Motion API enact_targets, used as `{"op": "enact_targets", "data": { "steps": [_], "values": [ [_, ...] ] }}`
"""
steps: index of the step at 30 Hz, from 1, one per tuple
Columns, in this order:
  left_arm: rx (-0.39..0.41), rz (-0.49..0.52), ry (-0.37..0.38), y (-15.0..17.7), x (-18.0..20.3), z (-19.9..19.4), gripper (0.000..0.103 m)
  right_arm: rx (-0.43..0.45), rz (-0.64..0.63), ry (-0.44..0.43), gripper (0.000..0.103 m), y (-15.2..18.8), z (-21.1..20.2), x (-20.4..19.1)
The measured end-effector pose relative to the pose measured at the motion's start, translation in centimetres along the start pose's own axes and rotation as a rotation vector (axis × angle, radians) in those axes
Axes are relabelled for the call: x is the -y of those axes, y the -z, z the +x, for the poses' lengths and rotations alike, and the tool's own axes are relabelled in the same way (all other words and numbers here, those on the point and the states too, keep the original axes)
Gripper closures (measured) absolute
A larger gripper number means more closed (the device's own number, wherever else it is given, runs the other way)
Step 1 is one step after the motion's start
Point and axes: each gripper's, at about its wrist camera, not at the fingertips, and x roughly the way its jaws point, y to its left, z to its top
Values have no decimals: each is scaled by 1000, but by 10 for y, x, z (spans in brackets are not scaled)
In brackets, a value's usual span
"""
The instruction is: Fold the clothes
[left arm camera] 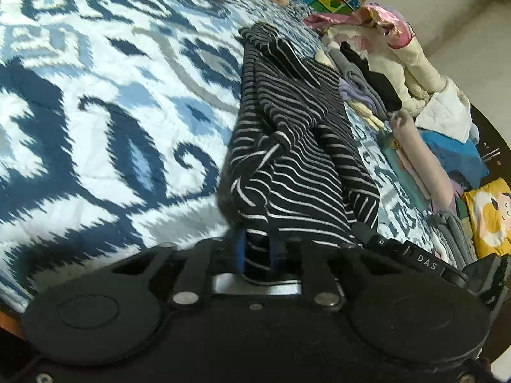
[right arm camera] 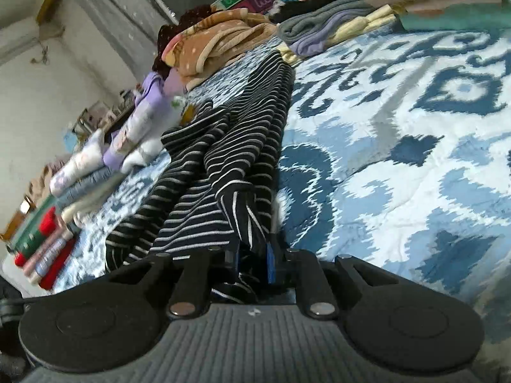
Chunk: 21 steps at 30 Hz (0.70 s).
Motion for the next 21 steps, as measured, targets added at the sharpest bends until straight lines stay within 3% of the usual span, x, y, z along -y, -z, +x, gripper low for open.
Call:
{"op": "enact_targets", "data": {
  "steps": [4, 6, 8, 10, 11, 13, 19, 21],
  "values": [
    [-20, -3, 35, 6, 4, -17, 94, 9, -14, 14, 90, 6, -39, -7],
    [-73, 17, 14, 13, -2, -7, 90, -79, 2, 32, 91, 18, -37, 4],
    [-76, 32, 21, 12, -2, -9, 86, -70, 7, 25, 90, 20, -41, 6],
    [-66, 83, 10, 7, 6, -17, 56, -50, -19, 43, 83, 18, -48, 1],
    [-37, 103, -2, 6, 8, -23, 54, -38, -5, 27, 81, 17, -52, 2],
    [5, 141, -11, 3, 12, -30, 53, -11, 37, -18, 64, 15, -58, 6],
    [119, 209, -49, -4, 19, -40, 53, 79, -30, -50, 62, 5, -50, -9],
    [148, 236, -63, -7, 21, -38, 53, 105, -82, -59, 55, -1, -44, -17]
  ]
}}
